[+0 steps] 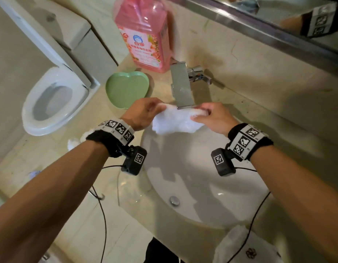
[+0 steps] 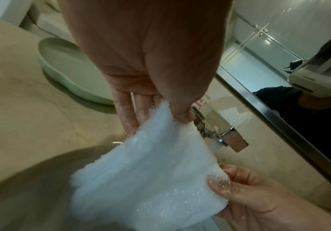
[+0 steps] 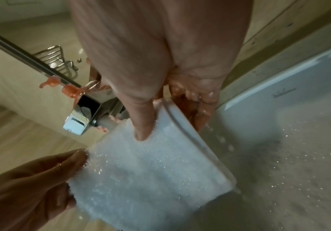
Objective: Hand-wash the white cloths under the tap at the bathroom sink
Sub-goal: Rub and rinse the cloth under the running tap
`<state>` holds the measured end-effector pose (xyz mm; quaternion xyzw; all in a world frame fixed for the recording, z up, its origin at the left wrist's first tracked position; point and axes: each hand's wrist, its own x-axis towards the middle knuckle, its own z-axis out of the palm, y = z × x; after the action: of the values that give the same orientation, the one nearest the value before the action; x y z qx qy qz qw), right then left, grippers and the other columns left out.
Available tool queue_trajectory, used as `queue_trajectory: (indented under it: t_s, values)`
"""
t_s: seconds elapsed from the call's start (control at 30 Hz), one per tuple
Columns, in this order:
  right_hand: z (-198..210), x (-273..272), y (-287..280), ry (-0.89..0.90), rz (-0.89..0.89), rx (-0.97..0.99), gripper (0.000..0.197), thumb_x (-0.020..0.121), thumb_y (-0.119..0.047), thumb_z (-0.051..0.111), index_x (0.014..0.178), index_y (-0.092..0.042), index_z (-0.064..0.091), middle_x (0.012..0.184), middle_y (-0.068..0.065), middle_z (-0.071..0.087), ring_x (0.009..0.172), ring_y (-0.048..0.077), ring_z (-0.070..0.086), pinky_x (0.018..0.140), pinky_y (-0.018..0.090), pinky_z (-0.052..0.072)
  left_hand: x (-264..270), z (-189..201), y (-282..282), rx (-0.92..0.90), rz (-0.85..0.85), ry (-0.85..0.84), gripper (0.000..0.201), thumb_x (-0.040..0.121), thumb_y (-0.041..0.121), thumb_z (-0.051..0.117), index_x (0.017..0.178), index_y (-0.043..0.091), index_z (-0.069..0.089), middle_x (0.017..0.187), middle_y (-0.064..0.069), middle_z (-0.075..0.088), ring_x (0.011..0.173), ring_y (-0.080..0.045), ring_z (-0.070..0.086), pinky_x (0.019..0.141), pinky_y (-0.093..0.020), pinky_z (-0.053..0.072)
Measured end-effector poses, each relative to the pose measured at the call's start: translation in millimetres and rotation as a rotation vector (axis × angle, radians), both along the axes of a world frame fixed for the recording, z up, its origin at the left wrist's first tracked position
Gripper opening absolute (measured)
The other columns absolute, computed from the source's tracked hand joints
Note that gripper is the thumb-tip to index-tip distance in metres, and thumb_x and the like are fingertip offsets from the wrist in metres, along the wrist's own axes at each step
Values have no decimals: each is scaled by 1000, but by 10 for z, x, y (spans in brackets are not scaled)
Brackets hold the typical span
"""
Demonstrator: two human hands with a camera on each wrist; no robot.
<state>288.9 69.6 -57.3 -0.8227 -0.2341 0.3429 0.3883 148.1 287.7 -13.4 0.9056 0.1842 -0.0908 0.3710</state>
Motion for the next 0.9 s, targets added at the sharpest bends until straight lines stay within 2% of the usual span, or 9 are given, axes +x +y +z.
queue_trajectory:
  t_s: [0.2,0.27,0.33,0.4,0.47,0.57,0.7,0.8,0.9]
  values:
    - [1,-139,205,9,89,-9,41,84,-37,79,117,-13,73,112,3,74,107,16,67,99,34,51,-176,-35,157,0,63,46,32,103,30,47,112,8,67,101,-8,68,83,-20,58,82,-35,49]
    - [-22,-180,269,-5,113,-24,33,86,-38,77,82,-5,71,100,15,74,95,27,70,88,39,55,-229,-51,196,-11,89,64,32,103,31,46,105,8,68,92,-7,66,77,-23,59,80,-39,51]
    - [-44,-227,307,-44,82,-18,57,85,-38,77,53,-12,38,63,8,57,64,23,58,69,32,47,-270,-76,213,-28,122,89,35,103,33,45,103,6,67,90,-9,66,80,-29,61,81,-44,52]
    - [-59,-247,363,-94,49,-5,50,85,-41,77,52,-23,44,50,-8,47,57,12,51,62,26,43,-283,-113,207,-44,145,115,37,103,34,43,104,4,65,94,-14,67,85,-33,62,83,-46,51]
    - [-51,-243,404,-14,11,41,17,83,-39,80,78,-26,72,65,-22,69,70,-3,66,63,11,49,-274,-160,176,-30,147,141,38,102,39,45,101,7,64,97,-13,67,88,-30,61,81,-41,49]
    - [-57,-175,398,-3,-78,23,20,84,-38,79,95,-21,76,81,-10,76,76,10,71,62,18,53,-247,-210,76,-4,134,123,35,89,46,65,105,15,67,98,0,65,88,-18,58,75,-30,41]
    - [-52,-127,248,-131,-109,-75,43,88,-39,69,74,1,59,68,15,58,61,27,53,58,31,40,-81,-285,-124,18,75,95,36,91,43,63,112,15,68,103,-4,66,92,-22,58,77,-29,39]
    - [-20,-58,70,-241,-121,-97,54,90,-48,66,64,-3,50,87,10,47,72,20,44,69,29,32,90,-290,-250,-14,90,78,30,98,43,52,105,17,65,98,-3,61,88,-22,54,75,-30,36]
    - [12,33,-125,-210,-102,-116,54,92,-57,60,78,-5,60,87,2,52,78,20,49,69,29,35,239,-306,-343,-83,110,62,27,100,35,50,111,14,65,109,-10,65,97,-24,57,84,-31,42]
